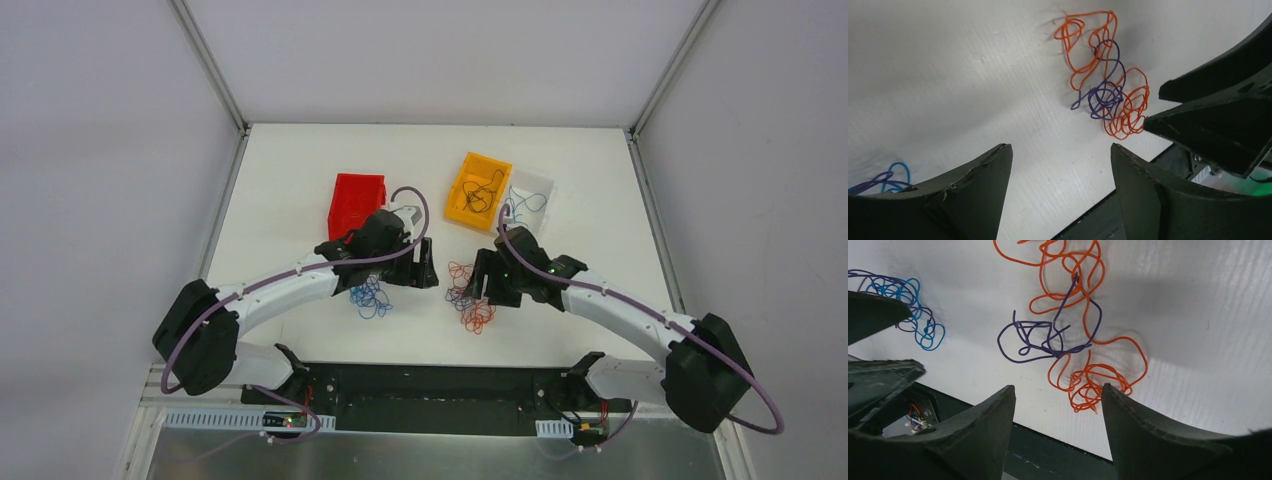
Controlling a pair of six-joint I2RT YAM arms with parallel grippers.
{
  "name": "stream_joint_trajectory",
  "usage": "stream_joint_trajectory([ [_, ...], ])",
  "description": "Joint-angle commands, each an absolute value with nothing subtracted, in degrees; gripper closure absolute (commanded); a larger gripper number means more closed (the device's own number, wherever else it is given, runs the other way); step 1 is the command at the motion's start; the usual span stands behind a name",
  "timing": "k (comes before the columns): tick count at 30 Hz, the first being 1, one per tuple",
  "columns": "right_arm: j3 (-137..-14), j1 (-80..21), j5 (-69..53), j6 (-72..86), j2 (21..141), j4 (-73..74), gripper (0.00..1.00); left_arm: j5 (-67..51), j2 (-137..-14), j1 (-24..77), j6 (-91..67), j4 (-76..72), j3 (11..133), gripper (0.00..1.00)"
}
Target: Untangle the cables
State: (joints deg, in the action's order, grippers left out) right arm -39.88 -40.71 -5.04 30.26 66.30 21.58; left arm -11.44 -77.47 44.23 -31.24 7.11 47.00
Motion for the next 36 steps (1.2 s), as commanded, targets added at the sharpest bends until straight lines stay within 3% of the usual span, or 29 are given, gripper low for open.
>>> stream_joint_trajectory([
  [1,-44.5,-43.3,-1.3,34.1,71.5,18.3,0.33,-6.3,-71.4,41.5,-35.3,5.7,44.7,0.26],
  [10,-48.3,-47.6,7.1,35.0,79.5,18.4,0.36,-2.2,-57.2,38.1,-34.5,11.6,39.3,0.23],
  [15,-50.6,-48.6,8.4,34.8,83.3,19.3,0.47,-2.3,-55.1,37.9,-34.0,13.2,39.7,0.23],
  [18,-52.1,-49.4,8.3,34.7,83.3,20.1,0.58,-2.3,-55.5,37.9,-33.5,14.1,40.2,0.23],
  [21,-53.6,-49.8,6.9,34.2,82.9,22.0,0.93,-2.5,-55.4,37.9,-33.5,14.6,40.3,0.23],
  [22,-54.1,-49.9,6.4,34.1,82.5,22.9,1.0,-2.5,-55.1,37.9,-33.4,14.7,40.3,0.23],
  [36,-67.5,-48.9,3.3,33.5,67.7,34.3,1.0,-1.0,-51.8,37.5,-30.3,19.8,43.7,0.23],
])
